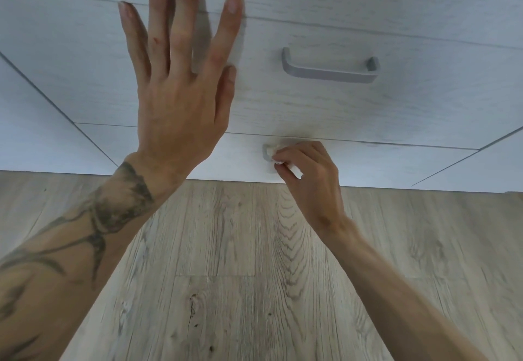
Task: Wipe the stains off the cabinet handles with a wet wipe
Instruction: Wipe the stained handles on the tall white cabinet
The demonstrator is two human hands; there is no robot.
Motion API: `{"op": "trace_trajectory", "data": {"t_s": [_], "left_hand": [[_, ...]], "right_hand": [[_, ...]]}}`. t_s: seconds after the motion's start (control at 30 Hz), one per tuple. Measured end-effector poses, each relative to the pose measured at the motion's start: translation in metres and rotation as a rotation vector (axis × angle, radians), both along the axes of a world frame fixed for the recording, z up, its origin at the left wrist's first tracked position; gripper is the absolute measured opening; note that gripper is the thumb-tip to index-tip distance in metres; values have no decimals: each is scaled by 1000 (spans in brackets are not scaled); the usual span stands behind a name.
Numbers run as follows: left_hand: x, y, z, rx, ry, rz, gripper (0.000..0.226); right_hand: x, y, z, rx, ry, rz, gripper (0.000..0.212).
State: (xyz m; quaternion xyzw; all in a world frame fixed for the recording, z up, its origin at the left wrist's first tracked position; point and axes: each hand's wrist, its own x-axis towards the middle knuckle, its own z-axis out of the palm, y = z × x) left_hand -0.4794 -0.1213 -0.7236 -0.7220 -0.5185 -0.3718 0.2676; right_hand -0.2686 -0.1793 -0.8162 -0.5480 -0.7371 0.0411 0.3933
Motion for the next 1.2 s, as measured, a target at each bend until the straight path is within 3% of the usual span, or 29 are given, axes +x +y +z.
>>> {"op": "trace_trajectory", "data": {"t_s": [0.67, 1.2], "left_hand": [[1, 2, -2, -5, -8, 7, 49], [0, 0, 0, -4, 8, 11, 50]], "right_hand": [[15, 0, 3, -67, 69, -75, 11], [3, 8, 4, -11, -44, 28, 13]]}}
